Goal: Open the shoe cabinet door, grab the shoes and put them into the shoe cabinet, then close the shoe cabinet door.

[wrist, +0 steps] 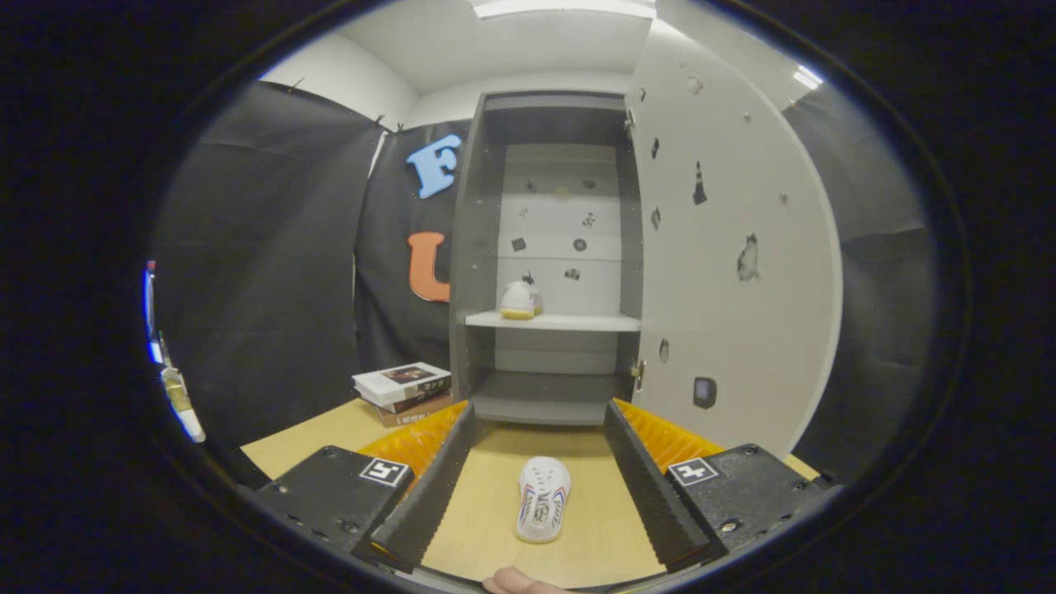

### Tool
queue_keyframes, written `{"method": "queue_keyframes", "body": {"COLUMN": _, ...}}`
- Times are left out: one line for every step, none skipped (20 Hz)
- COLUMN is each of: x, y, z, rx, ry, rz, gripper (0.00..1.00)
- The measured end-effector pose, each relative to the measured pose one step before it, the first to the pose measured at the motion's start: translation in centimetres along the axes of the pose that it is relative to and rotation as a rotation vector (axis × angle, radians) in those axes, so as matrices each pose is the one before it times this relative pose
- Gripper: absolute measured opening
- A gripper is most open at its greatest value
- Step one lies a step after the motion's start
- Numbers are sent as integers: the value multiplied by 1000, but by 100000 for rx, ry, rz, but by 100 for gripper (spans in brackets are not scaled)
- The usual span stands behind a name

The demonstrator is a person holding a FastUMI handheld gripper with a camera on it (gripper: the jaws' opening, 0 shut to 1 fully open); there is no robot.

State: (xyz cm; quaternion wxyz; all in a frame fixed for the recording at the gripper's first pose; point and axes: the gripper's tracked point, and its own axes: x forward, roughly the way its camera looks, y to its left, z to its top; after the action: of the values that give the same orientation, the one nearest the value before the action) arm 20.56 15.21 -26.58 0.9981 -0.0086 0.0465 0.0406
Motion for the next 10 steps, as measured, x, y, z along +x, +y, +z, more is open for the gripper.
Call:
{"method": "queue_keyframes", "body": {"x": 1467, "y": -78, "z": -2391, "rx": 958, "ry": 4934, "rz": -826, "gripper": 99}}
{"method": "queue_keyframes", "body": {"x": 1443, "y": 179, "z": -2254, "rx": 2122, "ry": 4621, "rz": 572, "gripper": 99}}
{"method": "queue_keyframes", "body": {"x": 1575, "y": 510, "z": -1907, "rx": 2005, "ry": 4504, "rz": 1652, "gripper": 99}}
{"method": "queue_keyframes", "body": {"x": 1497, "y": 44, "z": -2190, "rx": 1540, "ry": 5528, "rz": 751, "gripper": 99}}
{"method": "queue_keyframes", "body": {"x": 1711, "y": -295, "z": -1865, "rx": 1534, "ry": 5137, "rz": -214, "gripper": 99}}
{"method": "queue_keyframes", "body": {"x": 1565, "y": -206, "z": -1517, "rx": 1620, "ry": 4208, "rz": -28, "gripper": 99}}
{"method": "queue_keyframes", "body": {"x": 1377, "y": -219, "z": -1286, "rx": 2047, "ry": 3825, "rz": 1, "gripper": 99}}
{"method": "queue_keyframes", "body": {"x": 1133, "y": -86, "z": -960, "rx": 2744, "ry": 3352, "rz": 629, "gripper": 99}}
{"method": "queue_keyframes", "body": {"x": 969, "y": 120, "z": -657, "rx": 2403, "ry": 1716, "rz": 1382, "gripper": 99}}
{"method": "queue_keyframes", "body": {"x": 639, "y": -122, "z": -466, "rx": 1424, "ry": 1957, "rz": 643, "gripper": 98}}
